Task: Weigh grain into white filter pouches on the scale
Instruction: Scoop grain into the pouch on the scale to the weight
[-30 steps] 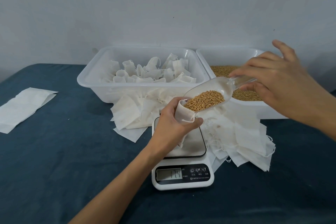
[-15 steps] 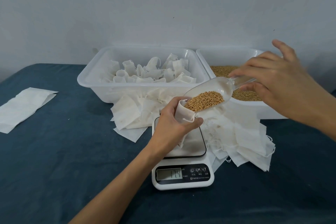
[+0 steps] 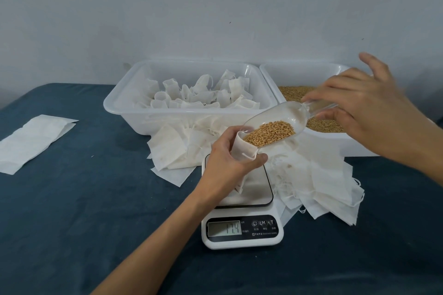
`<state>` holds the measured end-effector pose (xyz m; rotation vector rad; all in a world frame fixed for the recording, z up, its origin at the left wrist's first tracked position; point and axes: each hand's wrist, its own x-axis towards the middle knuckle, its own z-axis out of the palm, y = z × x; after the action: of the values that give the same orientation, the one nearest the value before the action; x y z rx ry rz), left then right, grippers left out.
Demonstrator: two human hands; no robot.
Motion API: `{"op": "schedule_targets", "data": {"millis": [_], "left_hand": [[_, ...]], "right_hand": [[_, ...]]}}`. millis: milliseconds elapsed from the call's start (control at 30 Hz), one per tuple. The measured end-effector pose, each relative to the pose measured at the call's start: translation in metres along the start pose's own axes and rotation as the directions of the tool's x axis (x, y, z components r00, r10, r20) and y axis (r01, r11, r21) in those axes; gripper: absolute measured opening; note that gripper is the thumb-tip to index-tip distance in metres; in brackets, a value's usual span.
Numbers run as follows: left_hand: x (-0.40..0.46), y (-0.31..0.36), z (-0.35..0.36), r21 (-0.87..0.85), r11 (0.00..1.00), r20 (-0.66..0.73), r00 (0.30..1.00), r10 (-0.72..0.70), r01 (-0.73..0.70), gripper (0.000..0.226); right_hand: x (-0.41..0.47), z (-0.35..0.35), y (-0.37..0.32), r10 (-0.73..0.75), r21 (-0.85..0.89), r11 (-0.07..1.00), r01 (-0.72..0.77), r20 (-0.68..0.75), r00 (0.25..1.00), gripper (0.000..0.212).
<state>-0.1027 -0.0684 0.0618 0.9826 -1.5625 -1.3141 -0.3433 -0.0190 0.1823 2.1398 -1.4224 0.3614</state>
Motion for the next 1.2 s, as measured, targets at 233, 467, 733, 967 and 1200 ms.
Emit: {"op": "schedule_targets", "data": {"millis": [233, 467, 733, 967, 1200], "left_hand": [[-0.0005, 0.0015, 0.0000, -0.002, 1.000, -0.007, 1.000, 0.001, -0.001, 0.055], [-0.0003, 0.0013, 0.0003, 0.000, 1.000, -0.003, 1.000, -0.004, 0.004, 0.055], [-0.0002, 0.0015, 0.0005, 0.005, 1.000, -0.005, 1.000, -0.007, 0.007, 0.055], [-0.0002, 0.0010, -0.0001, 0.006, 1.000, -0.008, 1.000, -0.009, 0.009, 0.055], [0.0002, 0.0009, 0.0000, -0.005, 1.000, -0.007, 1.000, -0.005, 0.005, 0.056]], "right_hand": [[0.0002, 0.0009, 0.0016, 0.011, -0.020, 1.000, -0.011, 0.030, 0.999, 0.040], [-0.0003, 0.0010, 0.0014, 0.011, -0.002, 1.000, -0.011, 0.007, 1.000, 0.028], [-0.0006, -0.0002, 0.0004, 0.008, 0.012, 1.000, -0.008, 0.006, 1.000, 0.024], [-0.0004, 0.0006, 0.0006, 0.019, 0.002, 1.000, -0.019, 0.022, 1.000, 0.031], [0.0021, 0.0030, 0.0006, 0.022, 0.012, 1.000, -0.022, 0.015, 1.000, 0.027]]}}
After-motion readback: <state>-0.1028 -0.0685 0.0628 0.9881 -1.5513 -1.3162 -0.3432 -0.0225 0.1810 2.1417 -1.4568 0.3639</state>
